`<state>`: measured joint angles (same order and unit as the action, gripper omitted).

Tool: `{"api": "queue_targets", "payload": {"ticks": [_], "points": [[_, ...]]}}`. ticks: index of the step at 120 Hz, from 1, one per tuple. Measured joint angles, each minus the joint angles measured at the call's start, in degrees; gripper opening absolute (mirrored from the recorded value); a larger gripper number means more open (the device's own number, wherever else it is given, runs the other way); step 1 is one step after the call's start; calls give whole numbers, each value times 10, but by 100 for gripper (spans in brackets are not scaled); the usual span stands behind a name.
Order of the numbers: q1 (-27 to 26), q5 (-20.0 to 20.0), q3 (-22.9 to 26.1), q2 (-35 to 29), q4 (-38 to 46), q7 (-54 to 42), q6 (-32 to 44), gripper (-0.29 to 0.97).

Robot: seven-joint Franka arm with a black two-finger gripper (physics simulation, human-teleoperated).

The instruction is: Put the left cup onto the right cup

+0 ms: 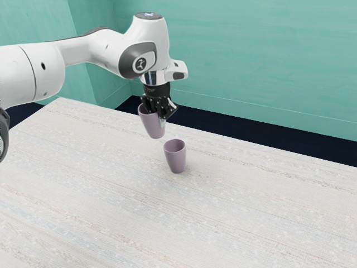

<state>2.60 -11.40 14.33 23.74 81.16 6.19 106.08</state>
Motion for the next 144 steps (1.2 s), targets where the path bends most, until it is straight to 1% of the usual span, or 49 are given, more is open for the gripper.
{"api": "queue_targets", "payload": {"ticks": [16,40,105,144], "points": [[-2,-3,1,22,-33,-3,-9,-11],[-5,-5,4,38,-55,-6,-20,-11],[-12,-5,11,51,-61,-10,-31,-11],[-12,-16,20,77,-94,-12,-36,-11]]}}
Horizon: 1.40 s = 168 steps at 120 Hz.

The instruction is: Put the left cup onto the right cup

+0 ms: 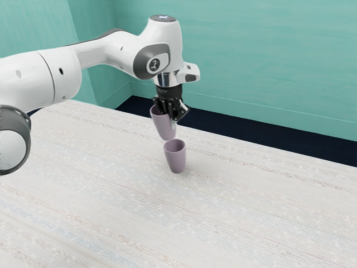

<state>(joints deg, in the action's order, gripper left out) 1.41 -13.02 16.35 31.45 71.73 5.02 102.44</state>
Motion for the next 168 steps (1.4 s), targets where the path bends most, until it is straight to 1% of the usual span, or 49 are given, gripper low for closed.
{"api": "queue_targets", "payload": {"ticks": [168], "points": [[-1,-6,3,47,-39,-9,-6,-11]]}}
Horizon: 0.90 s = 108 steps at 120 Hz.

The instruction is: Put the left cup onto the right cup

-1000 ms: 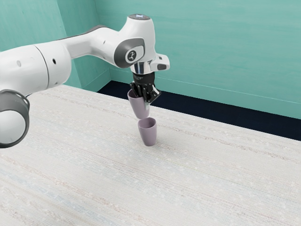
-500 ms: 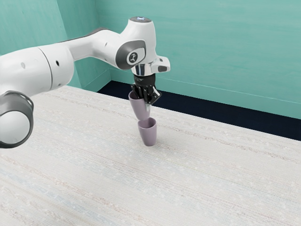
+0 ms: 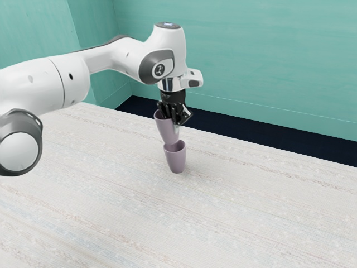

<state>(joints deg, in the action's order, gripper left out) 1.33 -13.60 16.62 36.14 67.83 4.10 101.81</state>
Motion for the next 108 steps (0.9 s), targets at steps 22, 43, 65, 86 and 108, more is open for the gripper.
{"api": "queue_targets", "payload": {"ticks": [22,43,65,86,108], "points": [[0,0,0,5,0,-1,1,-11],[-1,0,3,9,0,-1,3,-11],[-3,-1,4,12,-4,-1,3,-11],[-4,-6,8,16,-9,-1,3,-11],[-4,-8,8,17,-9,-1,3,-11]]}}
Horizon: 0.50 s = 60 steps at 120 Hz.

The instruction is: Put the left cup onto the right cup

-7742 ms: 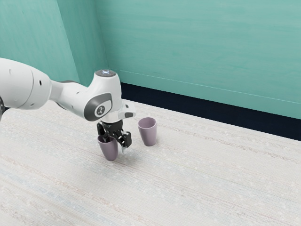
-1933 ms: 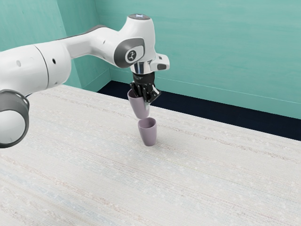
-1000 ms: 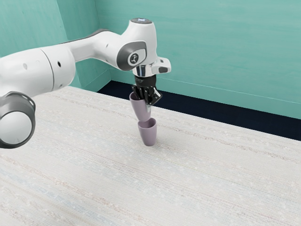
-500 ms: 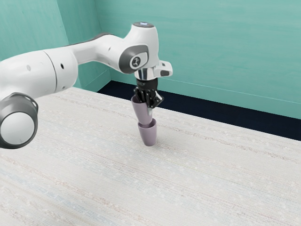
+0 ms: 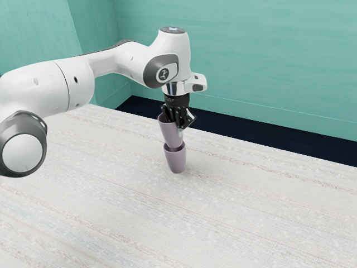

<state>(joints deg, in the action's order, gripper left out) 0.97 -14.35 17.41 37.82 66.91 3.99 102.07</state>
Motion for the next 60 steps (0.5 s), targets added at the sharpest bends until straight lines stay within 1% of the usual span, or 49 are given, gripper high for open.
{"api": "queue_targets", "payload": {"ticks": [60], "points": [[0,0,-3,5,1,0,3,-11]]}}
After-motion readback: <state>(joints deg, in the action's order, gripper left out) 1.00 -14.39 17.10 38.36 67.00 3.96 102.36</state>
